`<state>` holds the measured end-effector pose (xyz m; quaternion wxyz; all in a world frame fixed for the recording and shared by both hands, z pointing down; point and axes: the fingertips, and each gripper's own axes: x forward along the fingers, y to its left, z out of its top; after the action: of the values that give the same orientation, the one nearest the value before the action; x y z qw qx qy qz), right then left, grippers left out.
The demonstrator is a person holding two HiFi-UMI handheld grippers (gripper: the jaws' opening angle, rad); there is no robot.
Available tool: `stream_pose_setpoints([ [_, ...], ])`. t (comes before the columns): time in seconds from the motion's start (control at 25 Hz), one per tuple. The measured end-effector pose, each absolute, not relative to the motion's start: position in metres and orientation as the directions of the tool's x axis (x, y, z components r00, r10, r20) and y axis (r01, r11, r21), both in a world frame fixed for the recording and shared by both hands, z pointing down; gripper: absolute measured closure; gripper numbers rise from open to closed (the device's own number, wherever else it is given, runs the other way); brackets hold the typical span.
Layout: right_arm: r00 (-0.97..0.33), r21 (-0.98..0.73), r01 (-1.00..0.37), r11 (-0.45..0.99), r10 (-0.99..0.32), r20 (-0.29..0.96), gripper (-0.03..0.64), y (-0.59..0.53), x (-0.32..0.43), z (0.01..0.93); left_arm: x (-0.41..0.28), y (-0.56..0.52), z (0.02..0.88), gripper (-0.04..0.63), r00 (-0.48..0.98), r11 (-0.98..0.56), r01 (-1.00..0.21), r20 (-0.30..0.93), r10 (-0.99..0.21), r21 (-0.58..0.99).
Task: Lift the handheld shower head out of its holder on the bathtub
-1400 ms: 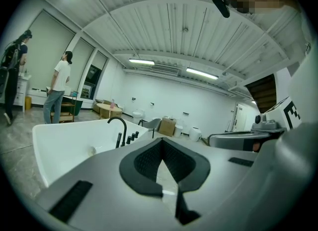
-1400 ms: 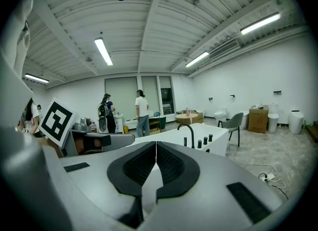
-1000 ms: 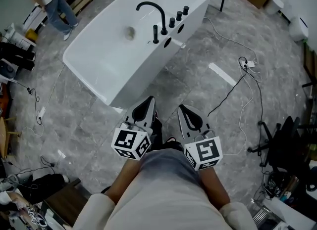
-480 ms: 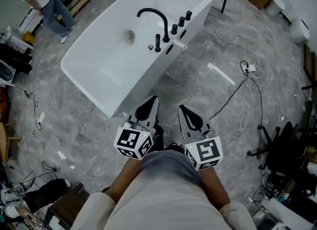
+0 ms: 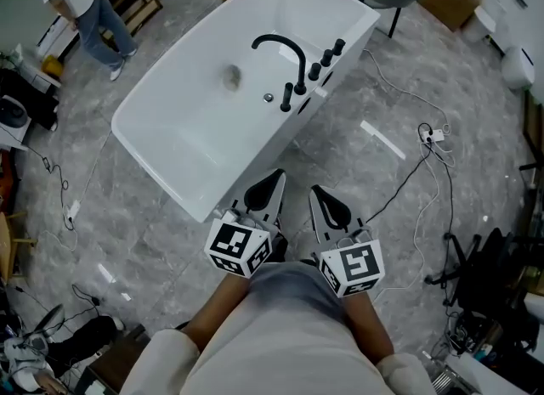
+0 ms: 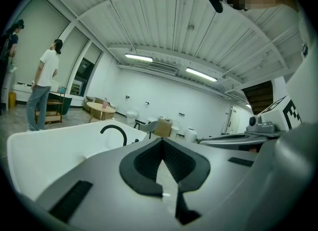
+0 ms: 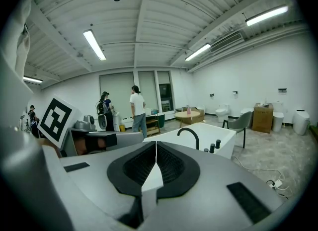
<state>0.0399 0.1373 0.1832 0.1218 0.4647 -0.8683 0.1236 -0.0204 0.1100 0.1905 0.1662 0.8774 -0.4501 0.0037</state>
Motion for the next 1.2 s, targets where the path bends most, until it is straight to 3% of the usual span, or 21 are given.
stream_pose_setpoints([
  [0.64,-0.575,-0.102,-0.813,0.573,-0.762,0.298,0.597,0.097,-0.030,0.179,-0.080,0.071,0.184,0.589,0.581,-0.531,-0.795,0.119,-0.805,0.292],
  [1.2,-0.536,-0.082,-0.840,0.537,-0.793,0.289,0.597,0.080,-0.037,0.177,-0.090,0.059,0.185,0.589,0.581,-0.533,-0.797,0.119,-0.805,0.285],
])
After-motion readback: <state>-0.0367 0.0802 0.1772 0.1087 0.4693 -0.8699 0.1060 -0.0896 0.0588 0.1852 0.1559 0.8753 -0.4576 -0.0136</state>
